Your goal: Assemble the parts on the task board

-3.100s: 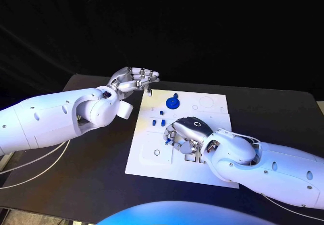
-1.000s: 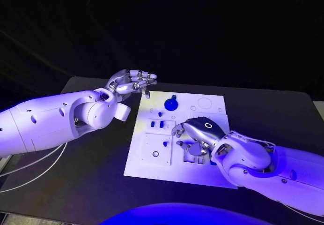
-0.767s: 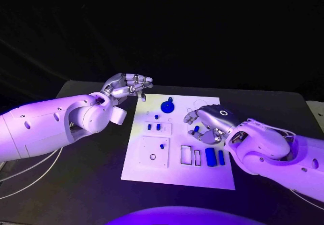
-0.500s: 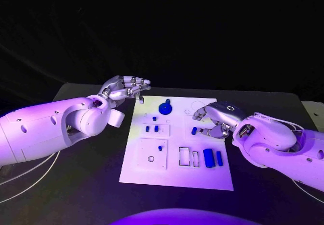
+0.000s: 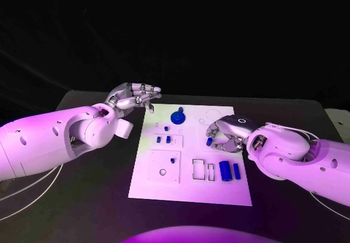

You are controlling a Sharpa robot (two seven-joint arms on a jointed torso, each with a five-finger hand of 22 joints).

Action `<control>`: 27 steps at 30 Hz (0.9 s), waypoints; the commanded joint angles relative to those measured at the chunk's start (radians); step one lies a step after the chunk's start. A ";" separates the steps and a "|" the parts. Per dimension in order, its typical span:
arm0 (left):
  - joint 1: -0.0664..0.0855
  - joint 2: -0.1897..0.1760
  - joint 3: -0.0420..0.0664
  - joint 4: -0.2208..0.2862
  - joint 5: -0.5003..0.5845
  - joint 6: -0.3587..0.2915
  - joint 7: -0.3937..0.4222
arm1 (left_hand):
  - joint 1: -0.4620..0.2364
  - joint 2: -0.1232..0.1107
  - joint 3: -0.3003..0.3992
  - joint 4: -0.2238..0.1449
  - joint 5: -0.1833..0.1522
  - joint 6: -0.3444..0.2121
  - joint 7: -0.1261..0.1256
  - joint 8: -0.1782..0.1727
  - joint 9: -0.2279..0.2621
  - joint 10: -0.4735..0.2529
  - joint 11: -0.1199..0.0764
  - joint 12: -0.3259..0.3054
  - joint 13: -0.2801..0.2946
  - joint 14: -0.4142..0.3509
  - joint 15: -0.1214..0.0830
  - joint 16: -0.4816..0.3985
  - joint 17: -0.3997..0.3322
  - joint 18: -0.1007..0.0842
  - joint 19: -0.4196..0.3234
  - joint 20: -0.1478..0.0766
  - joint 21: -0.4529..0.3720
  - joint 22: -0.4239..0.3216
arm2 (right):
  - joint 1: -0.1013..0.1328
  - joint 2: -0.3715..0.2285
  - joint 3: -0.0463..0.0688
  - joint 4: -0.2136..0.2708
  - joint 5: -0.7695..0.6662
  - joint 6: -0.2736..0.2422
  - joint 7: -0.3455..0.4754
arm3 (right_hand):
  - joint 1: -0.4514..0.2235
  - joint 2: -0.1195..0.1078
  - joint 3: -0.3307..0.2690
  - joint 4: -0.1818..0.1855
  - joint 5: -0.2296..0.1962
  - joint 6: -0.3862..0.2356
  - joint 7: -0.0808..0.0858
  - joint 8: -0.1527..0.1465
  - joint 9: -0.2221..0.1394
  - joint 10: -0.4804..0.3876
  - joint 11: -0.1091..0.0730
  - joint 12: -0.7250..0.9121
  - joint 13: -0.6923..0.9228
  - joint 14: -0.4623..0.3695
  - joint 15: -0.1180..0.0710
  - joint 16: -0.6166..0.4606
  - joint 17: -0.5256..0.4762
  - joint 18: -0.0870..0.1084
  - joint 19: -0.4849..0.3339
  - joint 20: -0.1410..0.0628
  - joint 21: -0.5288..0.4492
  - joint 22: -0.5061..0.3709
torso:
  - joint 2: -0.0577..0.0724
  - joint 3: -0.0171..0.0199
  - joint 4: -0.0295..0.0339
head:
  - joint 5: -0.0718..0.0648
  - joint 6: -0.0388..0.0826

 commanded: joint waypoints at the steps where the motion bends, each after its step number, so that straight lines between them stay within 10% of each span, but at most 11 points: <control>1: 0.000 0.000 0.001 0.003 0.005 0.020 0.003 | -0.001 -0.006 0.002 -0.001 -0.005 -0.006 -0.003 -0.004 -0.001 -0.004 0.000 0.004 0.001 -0.007 0.002 -0.003 -0.001 0.015 -0.002 0.007 -0.004 -0.001 | -0.004 0.009 -0.001 -0.004 0.011 0.036 0.015 | 0.012 0.003 0.011 0.009 0.005 0.011 0.003 -0.004 -0.002 0.019 -0.004 0.011 -0.002 0.016 -0.008 0.007 0.006 0.014 0.012 -0.006 0.016 0.114 | 0.000 0.0003 -0.0006 | 0.002 -0.003; 16: 0.000 -0.002 0.000 0.003 0.005 0.022 0.001 | -0.003 -0.005 0.001 -0.001 -0.005 -0.006 -0.003 -0.003 0.000 -0.005 0.000 0.008 0.001 -0.007 0.002 -0.004 -0.002 0.015 -0.002 0.007 -0.005 -0.003 | -0.011 0.023 -0.003 -0.013 0.018 0.002 0.006 | 0.017 0.013 0.117 0.034 0.010 0.081 0.010 0.018 0.008 0.127 -0.030 0.031 -0.008 0.039 -0.031 0.032 0.038 -0.008 0.055 -0.029 0.125 0.165 | -0.001 0.0001 -0.0008 | 0.001 -0.007; 27: 0.000 -0.003 0.000 0.003 0.005 0.023 -0.001 | -0.003 -0.004 0.001 -0.001 -0.005 -0.006 -0.003 -0.002 0.000 -0.005 0.000 0.009 0.002 -0.007 0.002 -0.004 -0.003 0.015 -0.002 0.007 -0.006 -0.003 | -0.012 0.022 -0.003 -0.008 -0.011 -0.083 -0.019 | 0.021 0.078 0.214 0.007 -0.051 0.143 -0.008 0.079 0.054 0.179 -0.045 0.034 0.004 0.046 -0.044 0.042 0.052 -0.015 0.067 -0.041 0.162 0.185 | -0.001 0.0002 0.0002 | -0.001 -0.008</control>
